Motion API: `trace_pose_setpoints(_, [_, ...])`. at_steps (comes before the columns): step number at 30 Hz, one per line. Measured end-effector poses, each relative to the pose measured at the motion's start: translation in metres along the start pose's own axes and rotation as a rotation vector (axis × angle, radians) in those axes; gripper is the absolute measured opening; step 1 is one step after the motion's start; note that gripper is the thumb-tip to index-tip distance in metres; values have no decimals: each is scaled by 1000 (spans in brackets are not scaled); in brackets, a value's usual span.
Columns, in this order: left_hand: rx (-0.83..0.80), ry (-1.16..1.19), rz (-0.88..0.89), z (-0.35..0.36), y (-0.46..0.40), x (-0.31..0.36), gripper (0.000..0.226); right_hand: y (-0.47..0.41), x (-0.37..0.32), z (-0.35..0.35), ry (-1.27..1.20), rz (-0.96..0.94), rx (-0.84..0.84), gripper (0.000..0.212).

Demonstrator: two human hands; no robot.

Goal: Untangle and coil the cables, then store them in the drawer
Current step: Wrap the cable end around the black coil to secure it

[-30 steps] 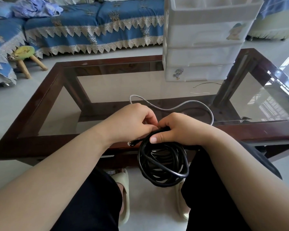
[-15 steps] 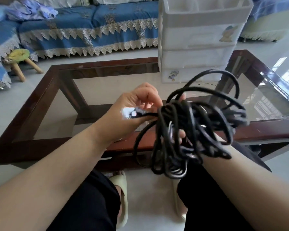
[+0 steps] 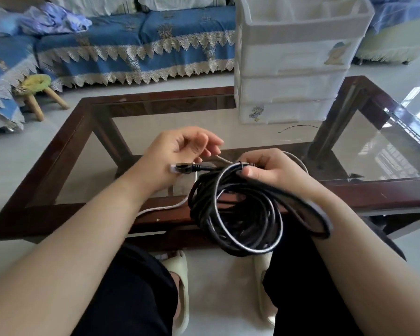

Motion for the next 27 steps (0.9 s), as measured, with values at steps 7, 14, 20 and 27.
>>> trace_pose_setpoints(7, [-203, 11, -25, -4, -1, -8, 89, 5, 3, -1, 276, -116, 177, 31])
trace_pose_setpoints(14, [-307, -339, -26, 6, 14, 12, 91, 0, 6, -2, 630, -128, 281, 57])
trace_pose_setpoints(20, [-403, -676, 45, 28, 10, -6, 118, 0, 9, 1, 607, -134, 308, 37])
trace_pose_setpoints(27, [-222, -620, 144, 29, 0, -4, 63, -5, 19, -2, 473, 77, 164, 38])
Point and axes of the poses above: each hand's wrist, its own y-axis away from the middle knuckle, its own z-axis out of the palm, x = y × z, the point moved 4 cm from there along -y, towards the middle knuckle, and after that the axes turned 8 degrees about x, right-handed, at the moved point
